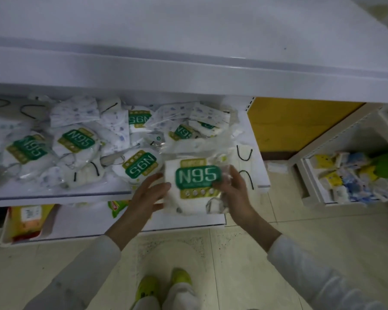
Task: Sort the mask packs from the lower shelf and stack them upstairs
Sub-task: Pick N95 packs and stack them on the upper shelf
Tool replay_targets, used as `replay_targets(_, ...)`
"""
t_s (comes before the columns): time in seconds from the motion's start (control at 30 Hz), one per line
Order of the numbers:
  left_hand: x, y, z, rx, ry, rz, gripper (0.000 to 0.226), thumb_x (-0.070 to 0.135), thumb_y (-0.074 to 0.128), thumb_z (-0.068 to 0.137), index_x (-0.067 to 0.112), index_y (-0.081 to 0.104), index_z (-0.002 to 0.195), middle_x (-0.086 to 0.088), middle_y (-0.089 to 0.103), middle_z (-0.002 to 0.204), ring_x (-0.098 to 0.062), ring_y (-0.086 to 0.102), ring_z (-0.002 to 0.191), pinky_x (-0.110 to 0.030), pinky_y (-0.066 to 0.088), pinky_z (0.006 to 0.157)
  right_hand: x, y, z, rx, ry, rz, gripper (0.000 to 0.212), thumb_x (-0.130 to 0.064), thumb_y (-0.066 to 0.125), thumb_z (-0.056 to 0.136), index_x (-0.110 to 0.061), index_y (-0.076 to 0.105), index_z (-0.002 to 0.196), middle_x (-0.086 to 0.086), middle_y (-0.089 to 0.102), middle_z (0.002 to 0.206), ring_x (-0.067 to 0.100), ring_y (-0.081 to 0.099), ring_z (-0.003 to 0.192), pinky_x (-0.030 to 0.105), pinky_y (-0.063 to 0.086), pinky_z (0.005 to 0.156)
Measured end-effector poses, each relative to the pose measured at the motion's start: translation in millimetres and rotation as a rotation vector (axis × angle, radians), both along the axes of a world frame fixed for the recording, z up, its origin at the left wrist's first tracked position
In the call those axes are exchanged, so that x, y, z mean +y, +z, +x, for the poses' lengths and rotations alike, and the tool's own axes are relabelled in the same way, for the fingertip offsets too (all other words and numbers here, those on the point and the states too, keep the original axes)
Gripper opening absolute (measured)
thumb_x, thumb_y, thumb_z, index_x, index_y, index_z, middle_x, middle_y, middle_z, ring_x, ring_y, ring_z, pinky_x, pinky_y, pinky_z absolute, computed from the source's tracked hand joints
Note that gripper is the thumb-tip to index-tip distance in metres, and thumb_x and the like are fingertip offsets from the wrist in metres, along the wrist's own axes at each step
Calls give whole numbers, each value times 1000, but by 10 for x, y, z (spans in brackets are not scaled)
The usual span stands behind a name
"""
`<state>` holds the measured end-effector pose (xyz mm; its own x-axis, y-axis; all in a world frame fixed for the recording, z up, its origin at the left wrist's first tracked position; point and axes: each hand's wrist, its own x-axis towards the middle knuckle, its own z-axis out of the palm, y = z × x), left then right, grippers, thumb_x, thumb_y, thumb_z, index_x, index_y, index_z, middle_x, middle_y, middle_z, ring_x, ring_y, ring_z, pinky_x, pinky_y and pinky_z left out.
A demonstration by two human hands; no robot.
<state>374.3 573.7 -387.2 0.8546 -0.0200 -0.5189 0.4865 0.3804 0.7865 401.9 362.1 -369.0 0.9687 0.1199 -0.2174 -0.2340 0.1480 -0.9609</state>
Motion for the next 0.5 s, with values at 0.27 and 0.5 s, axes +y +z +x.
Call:
replay_targets(0.27, 894, -53, -358, 0, 394, 254, 31, 6, 71, 77, 15, 67, 106, -4, 74, 96, -25, 67, 93, -42, 54, 80, 1128, -491, -1, 527, 53, -100, 25, -39, 58, 90, -16, 65, 83, -1, 68, 80, 15, 65, 81, 29, 53, 75)
replay_targets(0.5, 1564, -70, -582, -14, 595, 265, 32, 0, 64, 82, 10, 61, 113, -4, 71, 99, -19, 68, 87, -27, 58, 57, 1811, -831, 74, 623, -97, -269, 25, -33, 70, 81, -9, 64, 88, 11, 68, 91, 25, 65, 79, 31, 52, 62)
